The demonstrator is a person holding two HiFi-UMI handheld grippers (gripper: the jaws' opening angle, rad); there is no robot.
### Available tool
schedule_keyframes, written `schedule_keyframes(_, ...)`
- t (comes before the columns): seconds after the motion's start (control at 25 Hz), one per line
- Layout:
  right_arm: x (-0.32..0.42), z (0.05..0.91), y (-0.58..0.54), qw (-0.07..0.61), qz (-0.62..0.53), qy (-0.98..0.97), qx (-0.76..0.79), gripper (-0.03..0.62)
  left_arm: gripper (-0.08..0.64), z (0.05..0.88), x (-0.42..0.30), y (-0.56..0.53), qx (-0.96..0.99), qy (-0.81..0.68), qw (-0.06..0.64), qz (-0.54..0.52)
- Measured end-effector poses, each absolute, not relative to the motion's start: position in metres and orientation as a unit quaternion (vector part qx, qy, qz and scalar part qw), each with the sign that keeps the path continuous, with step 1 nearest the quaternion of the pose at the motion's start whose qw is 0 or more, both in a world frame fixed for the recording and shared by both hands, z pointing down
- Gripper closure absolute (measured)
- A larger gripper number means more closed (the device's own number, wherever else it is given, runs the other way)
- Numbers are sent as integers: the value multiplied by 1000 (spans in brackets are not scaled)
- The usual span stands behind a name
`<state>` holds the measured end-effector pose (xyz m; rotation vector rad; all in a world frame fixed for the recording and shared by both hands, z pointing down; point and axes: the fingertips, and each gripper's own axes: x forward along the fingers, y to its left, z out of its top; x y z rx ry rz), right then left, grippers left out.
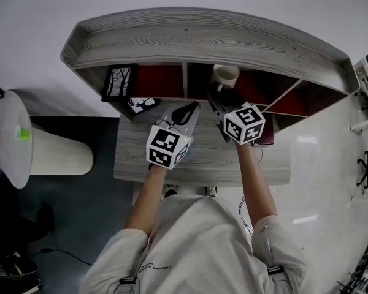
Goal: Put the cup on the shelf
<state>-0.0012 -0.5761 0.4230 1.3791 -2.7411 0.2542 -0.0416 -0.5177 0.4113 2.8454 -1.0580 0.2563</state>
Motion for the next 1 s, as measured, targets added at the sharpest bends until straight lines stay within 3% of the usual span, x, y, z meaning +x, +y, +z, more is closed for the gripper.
schedule_keyframes(0.12,-3,425,-580,56,74,-886,455,495,551,411,-37,-515,934,-344,46,84)
schedule_keyframes(1.0,21,424,-577,35,69,-873,482,494,551,415,-28,-512,936,-339,41,89)
